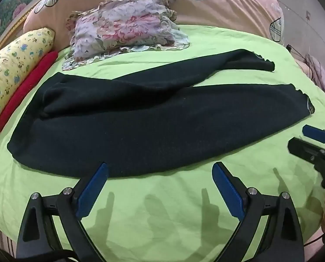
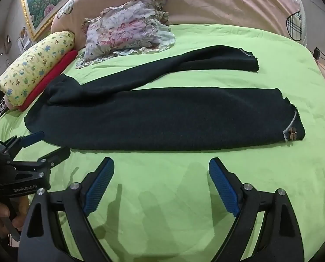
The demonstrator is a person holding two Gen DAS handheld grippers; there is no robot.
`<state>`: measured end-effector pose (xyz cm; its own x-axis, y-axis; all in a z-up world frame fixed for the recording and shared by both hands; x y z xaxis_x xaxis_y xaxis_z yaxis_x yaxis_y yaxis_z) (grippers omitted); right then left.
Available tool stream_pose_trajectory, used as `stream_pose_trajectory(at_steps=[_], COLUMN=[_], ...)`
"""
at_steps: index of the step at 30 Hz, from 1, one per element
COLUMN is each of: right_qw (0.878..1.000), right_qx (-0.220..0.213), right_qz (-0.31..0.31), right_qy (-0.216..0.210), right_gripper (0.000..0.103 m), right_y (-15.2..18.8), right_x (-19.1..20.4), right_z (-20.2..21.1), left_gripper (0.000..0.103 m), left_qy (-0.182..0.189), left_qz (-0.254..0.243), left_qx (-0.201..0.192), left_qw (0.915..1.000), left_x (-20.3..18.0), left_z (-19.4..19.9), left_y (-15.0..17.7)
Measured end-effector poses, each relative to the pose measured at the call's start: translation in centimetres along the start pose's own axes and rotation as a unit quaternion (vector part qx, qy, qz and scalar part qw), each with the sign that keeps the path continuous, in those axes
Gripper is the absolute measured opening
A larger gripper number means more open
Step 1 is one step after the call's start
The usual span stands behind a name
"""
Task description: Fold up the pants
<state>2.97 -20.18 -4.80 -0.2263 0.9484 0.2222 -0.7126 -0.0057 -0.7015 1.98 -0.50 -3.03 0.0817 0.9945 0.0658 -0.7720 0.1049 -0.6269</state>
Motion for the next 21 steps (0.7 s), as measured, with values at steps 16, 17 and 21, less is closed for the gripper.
stream_pose_trajectory(at_steps=[16,17,21], right_qw=[1.000,1.000,1.000], right_qx=[0.011,0.012,0.012], right_qz=[-0.002,-0.002,-0.001], right_qy=[0.011,0.012,0.009], right_gripper=[0.089,0.089,0.089], right_y=[0.2,0.3,0.2], right_x=[0.6,0.7,0.9], right_z=[-0.9,-0.9,-1.1], left_gripper=[0.097,0.097,0.097], left_qy=[0.010,0.010,0.012], left_qz=[0.008,0.010,0.015], left_qx=[0.013,0.013,0.013], left_qw=[0.9998,0.9998,0.9997], left_x=[0.8,0.8,1.1], left_z=[-0.9,-1.0,-1.3], left_y=[-0.3,-0.3,0.0])
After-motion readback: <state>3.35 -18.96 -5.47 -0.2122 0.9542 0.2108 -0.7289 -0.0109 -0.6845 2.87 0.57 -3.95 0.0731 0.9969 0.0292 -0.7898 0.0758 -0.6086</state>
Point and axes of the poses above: each gripper's, at about its wrist camera, not at the fingertips, and z roughly against the way its jaws point, x to its left, y to its underside, the point moved 3 cm from there along -z, roughly the way its jaws point, and after that the axes turned 1 degree about x, right-handed, at the moved point
